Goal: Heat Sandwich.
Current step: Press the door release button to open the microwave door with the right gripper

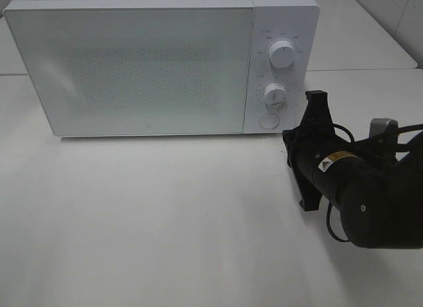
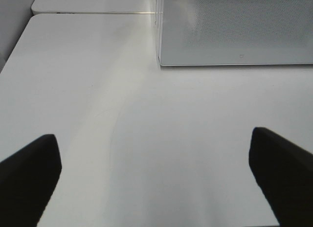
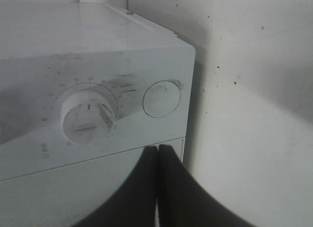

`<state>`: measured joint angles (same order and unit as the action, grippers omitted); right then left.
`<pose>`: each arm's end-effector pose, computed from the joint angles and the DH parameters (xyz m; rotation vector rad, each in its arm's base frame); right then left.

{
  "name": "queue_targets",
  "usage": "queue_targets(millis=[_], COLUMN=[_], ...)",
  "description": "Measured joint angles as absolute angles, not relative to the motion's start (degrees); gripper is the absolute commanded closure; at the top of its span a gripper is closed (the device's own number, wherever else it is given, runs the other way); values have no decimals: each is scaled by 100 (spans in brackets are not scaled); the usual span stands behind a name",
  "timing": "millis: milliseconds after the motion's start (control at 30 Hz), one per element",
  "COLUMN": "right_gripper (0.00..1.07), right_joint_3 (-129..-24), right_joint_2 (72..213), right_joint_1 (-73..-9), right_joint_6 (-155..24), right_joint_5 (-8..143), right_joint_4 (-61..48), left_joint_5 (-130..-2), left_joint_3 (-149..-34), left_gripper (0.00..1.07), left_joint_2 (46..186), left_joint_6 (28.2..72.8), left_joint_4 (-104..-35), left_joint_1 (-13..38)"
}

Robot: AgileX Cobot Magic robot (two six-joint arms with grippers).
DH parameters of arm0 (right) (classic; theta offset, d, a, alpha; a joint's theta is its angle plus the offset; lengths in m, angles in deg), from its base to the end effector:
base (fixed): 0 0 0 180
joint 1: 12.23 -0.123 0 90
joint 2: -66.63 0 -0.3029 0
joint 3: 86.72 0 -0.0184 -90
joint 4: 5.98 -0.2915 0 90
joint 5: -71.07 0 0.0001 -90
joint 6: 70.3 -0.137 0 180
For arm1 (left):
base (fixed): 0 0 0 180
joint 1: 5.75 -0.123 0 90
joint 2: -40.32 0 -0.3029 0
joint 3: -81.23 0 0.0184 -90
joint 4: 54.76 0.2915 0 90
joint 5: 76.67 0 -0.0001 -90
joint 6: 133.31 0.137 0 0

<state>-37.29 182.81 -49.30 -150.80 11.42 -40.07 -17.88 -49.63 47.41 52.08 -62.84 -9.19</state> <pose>0.3080 0.1496 0.0742 1.3536 1.5446 1.1002 0.0558 -0.0131 0.2806 0.0378 2.0000 -0.0689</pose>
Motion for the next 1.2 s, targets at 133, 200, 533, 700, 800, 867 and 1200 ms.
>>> queue_targets(millis=[133,200,533,700,800,867,1200], right_gripper=[107,107,107,107,107,107,107], right_joint_3=[-3970,-4078,-4640,-4949,-5150,-5196,-5574], right_joint_2=[18482,18591,18957,19164,19318,19341,19559], right_joint_1=[-4786,-4723,-4397,-4253,-4133,-4116,-4053], right_joint_6=[-15177,-15235,-15292,-15292,-15298,-15298,-15298], right_joint_5=[1297,1320,1652,1778,1916,1944,2128], right_joint_4=[-3777,-3686,-3371,-3222,-3130,-3124,-3113], left_joint_5=[-1788,-1788,-1788,-1788,-1788,-1788,-1788], left_joint_3=[-4963,-4963,-4963,-4963,-4963,-4963,-4963], left_gripper=[5,5,5,5,5,5,5], left_joint_2=[4741,4741,4741,4741,4741,4741,4741], left_joint_6=[5208,5208,5208,5208,5208,5208,5208], left_joint_4=[-6284,-6284,-6284,-6284,-6284,-6284,-6284], left_joint_1=[-919,-919,-919,-919,-919,-919,-919])
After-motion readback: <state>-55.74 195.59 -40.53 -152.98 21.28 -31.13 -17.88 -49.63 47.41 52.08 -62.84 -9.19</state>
